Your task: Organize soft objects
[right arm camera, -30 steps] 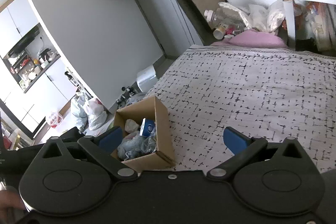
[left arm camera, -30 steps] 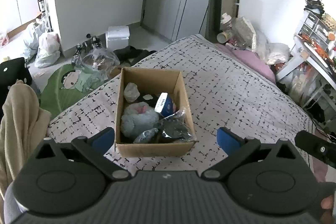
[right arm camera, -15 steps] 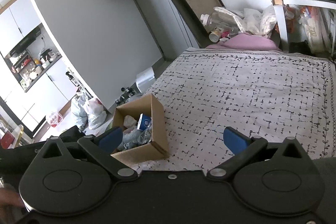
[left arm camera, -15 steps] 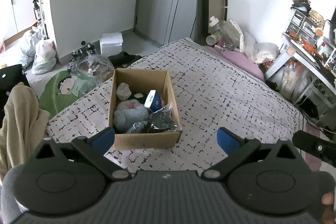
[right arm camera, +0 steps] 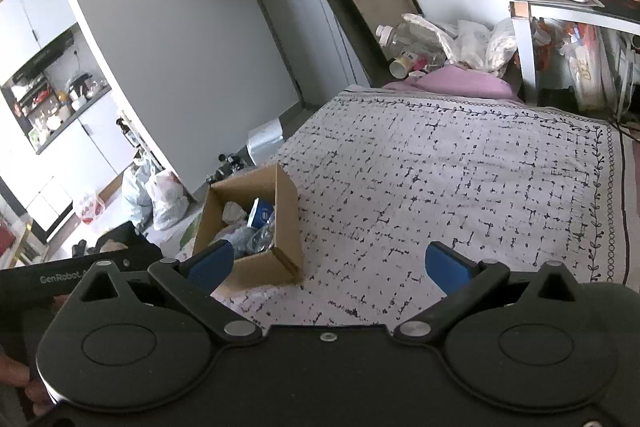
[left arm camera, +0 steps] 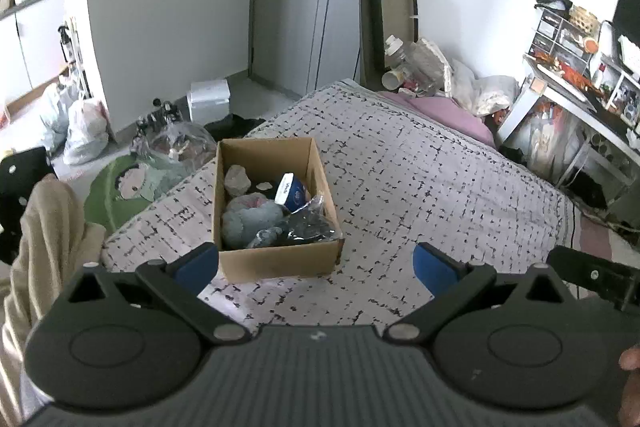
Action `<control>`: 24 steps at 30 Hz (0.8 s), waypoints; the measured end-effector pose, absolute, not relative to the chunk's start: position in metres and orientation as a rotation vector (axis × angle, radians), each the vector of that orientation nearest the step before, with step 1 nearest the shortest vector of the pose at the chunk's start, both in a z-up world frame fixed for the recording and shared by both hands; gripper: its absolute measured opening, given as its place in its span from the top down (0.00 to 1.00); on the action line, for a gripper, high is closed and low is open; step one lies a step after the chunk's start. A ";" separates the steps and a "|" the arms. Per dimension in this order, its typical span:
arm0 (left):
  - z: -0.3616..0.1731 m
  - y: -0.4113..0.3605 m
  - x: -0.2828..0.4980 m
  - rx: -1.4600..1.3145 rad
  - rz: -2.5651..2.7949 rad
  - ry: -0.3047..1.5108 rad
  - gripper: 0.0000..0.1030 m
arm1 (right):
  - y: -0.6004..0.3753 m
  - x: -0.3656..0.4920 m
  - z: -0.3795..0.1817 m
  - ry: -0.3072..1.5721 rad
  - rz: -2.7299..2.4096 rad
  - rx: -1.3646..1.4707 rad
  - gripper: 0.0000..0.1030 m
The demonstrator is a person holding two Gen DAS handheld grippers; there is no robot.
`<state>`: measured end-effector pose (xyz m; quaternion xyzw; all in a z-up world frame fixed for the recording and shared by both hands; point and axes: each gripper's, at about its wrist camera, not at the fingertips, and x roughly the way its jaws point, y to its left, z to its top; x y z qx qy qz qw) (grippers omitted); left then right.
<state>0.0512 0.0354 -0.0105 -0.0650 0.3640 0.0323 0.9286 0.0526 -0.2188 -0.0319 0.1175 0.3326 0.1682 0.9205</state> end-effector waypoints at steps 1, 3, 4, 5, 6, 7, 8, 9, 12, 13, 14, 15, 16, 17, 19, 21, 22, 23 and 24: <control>-0.011 0.035 0.049 -0.125 0.068 0.740 0.00 | -0.218 0.051 -0.032 0.685 0.347 0.236 0.00; -0.011 0.035 0.046 -0.111 0.064 0.734 0.00 | -0.216 0.049 -0.033 0.685 0.351 0.225 0.00; -0.012 0.035 0.045 -0.107 0.063 0.734 0.00 | -0.215 0.049 -0.033 0.686 0.353 0.223 0.00; -0.013 0.034 0.044 -0.106 0.064 0.737 0.00 | -0.215 0.048 -0.033 0.690 0.352 0.222 0.00; -0.013 0.034 0.043 -0.107 0.067 0.741 0.00 | -0.214 0.048 -0.034 0.692 0.350 0.218 0.00; -0.014 0.034 0.043 -0.106 0.066 0.744 0.00 | -0.214 0.048 -0.033 0.692 0.348 0.214 0.00; -0.015 0.034 0.043 -0.102 0.063 0.745 0.00 | -0.213 0.047 -0.033 0.689 0.344 0.207 0.00; -0.015 0.034 0.042 -0.096 0.062 0.745 0.00 | -0.213 0.046 -0.033 0.688 0.339 0.201 0.00; -0.016 0.034 0.041 -0.092 0.063 0.746 0.00 | -0.212 0.045 -0.033 0.692 0.318 0.192 0.00; -0.016 0.035 0.041 -0.095 0.064 0.746 0.00 | -0.213 0.045 -0.034 0.693 0.314 0.192 0.00; -0.016 0.035 0.041 -0.096 0.063 0.746 0.00 | -0.213 0.046 -0.034 0.696 0.311 0.192 0.00; -0.016 0.035 0.041 -0.095 0.062 0.746 0.00 | -0.213 0.046 -0.034 0.696 0.308 0.193 0.00; -0.016 0.036 0.041 -0.094 0.063 0.746 0.00 | -0.213 0.046 -0.034 0.696 0.305 0.192 0.00; -0.016 0.036 0.041 -0.096 0.063 0.749 0.00 | -0.213 0.045 -0.034 0.697 0.303 0.191 0.00; -0.016 0.037 0.041 -0.102 0.063 0.753 0.00 | -0.213 0.045 -0.034 0.699 0.303 0.189 0.00; -0.016 0.039 0.041 -0.103 0.061 0.752 0.00 | -0.212 0.045 -0.034 0.698 0.304 0.186 0.00; -0.016 0.039 0.041 -0.102 0.062 0.752 0.00 | -0.212 0.045 -0.034 0.697 0.305 0.185 0.00; -0.015 0.039 0.041 -0.101 0.062 0.751 0.00 | -0.211 0.044 -0.034 0.697 0.309 0.182 0.00; -0.015 0.040 0.040 -0.101 0.063 0.750 0.00 | -0.211 0.044 -0.034 0.698 0.311 0.180 0.00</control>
